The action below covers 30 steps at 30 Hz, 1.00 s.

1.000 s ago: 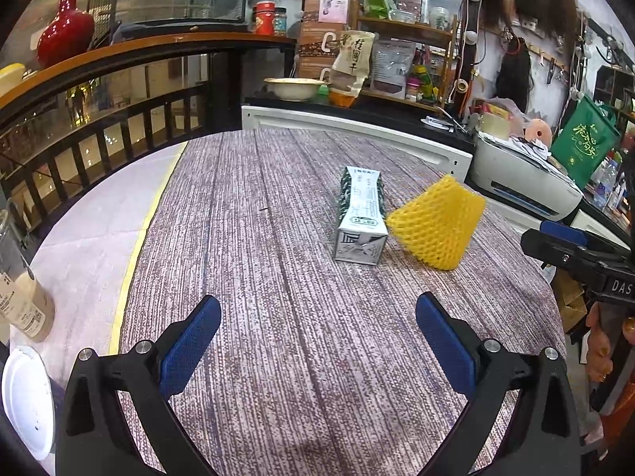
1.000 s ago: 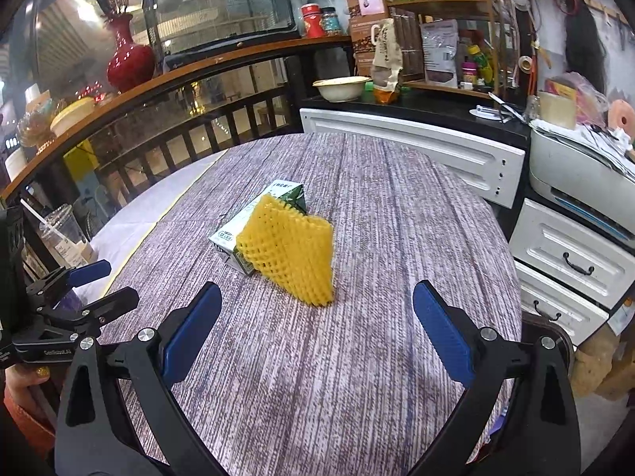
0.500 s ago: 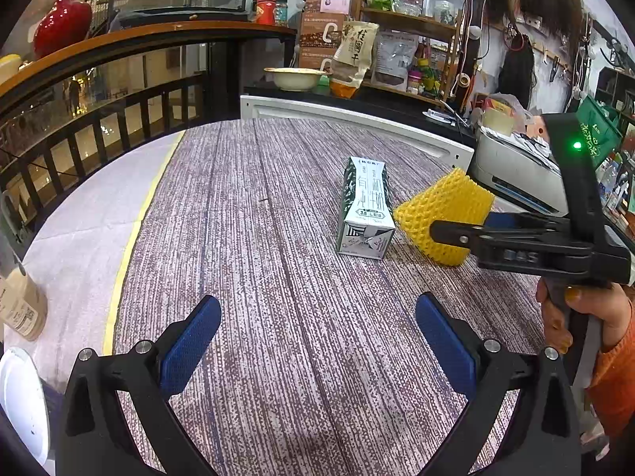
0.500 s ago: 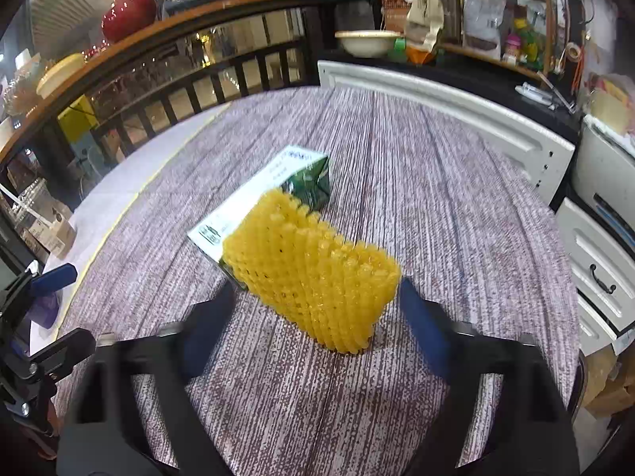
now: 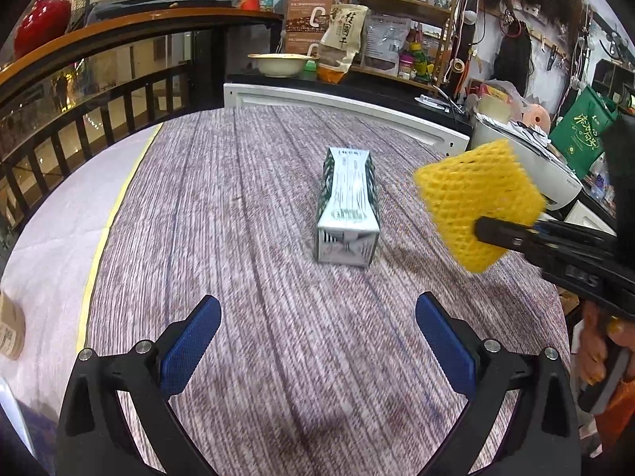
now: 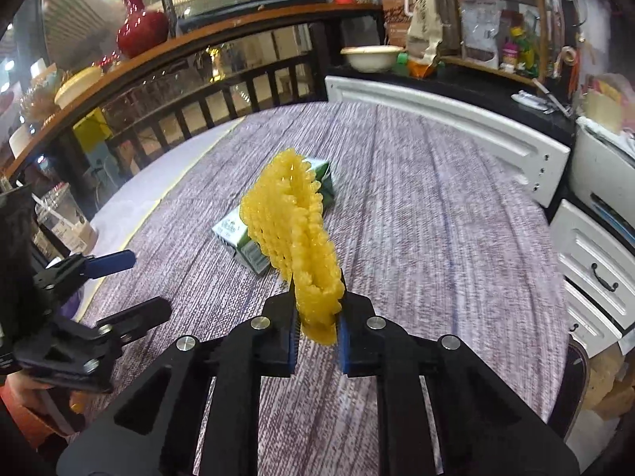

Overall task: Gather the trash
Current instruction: 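Grasp the yellow foam net with the right tool while the left grasps the milk carton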

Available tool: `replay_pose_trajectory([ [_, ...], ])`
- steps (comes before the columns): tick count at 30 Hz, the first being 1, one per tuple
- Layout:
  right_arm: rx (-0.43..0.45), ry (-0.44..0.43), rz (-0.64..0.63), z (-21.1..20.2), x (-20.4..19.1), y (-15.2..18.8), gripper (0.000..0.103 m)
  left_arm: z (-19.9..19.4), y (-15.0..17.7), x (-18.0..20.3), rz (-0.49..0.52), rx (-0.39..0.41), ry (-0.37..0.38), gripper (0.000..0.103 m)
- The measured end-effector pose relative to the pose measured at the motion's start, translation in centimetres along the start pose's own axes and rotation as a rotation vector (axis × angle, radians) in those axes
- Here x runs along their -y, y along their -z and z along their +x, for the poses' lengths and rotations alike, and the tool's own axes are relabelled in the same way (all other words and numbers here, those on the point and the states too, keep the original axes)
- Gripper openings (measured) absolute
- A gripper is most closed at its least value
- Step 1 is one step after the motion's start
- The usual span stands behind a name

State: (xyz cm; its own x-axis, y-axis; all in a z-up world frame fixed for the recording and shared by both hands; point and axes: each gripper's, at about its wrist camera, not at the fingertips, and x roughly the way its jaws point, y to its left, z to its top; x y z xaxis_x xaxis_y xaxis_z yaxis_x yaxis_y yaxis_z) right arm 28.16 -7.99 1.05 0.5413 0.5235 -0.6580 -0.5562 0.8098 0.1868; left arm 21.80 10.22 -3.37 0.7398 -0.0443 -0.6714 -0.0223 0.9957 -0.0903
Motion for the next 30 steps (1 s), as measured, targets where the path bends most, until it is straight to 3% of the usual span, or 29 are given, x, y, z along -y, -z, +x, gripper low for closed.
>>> replay_pose_trajectory([
  [10,0.032,0.012,0.065,-3.6,2.0,1.3,0.016,3.4,-3.4,1.8,0.048,-0.029,0.001,0.097],
  [21,0.014,0.022,0.111,-4.4,3.9,3.1,0.016,8.7,-6.8,3.0,0.094,-0.225,0.028,0.088],
  [26,0.012,0.027,0.131,-4.6,4.6,3.5,0.016,11.1,-7.2,3.0,0.084,-0.315,0.032,0.078],
  [30,0.012,0.031,0.145,-4.8,5.2,3.7,0.016,12.2,-7.2,3.5,0.101,-0.344,0.010,0.071],
])
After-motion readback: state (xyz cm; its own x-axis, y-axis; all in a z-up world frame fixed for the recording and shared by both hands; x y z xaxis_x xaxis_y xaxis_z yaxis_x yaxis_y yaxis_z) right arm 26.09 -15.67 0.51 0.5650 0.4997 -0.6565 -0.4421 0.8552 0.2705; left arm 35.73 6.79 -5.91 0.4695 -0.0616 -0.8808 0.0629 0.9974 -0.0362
